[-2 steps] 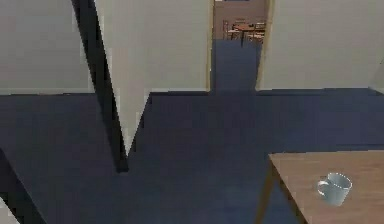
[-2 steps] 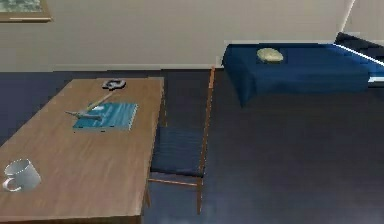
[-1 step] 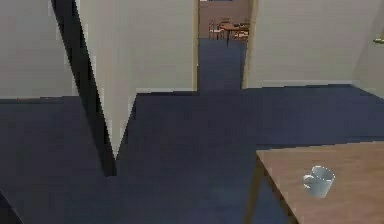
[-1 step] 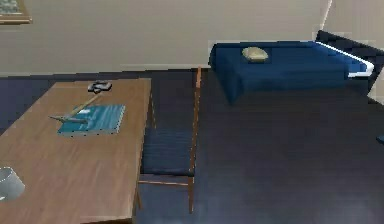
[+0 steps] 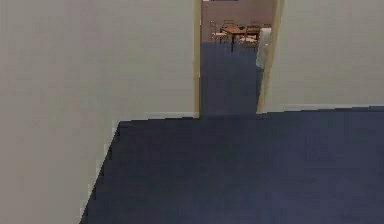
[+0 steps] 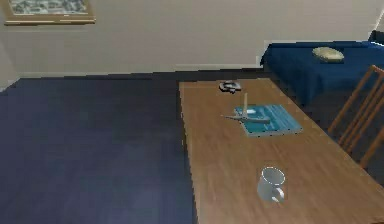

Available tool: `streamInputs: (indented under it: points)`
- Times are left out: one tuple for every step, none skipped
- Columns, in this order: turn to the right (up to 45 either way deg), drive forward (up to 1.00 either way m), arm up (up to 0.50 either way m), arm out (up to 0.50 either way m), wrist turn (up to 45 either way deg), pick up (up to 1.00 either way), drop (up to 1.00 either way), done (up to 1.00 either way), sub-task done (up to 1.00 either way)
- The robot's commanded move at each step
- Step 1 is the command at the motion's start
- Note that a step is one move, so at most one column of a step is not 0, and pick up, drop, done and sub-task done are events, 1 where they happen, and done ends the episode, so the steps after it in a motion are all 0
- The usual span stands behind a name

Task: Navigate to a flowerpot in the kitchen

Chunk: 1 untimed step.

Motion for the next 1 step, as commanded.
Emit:
streamInputs:
  points:
    - [24.0,0.0,0.0,0.0,0.0,0.0,0.0,0.0,0.0]
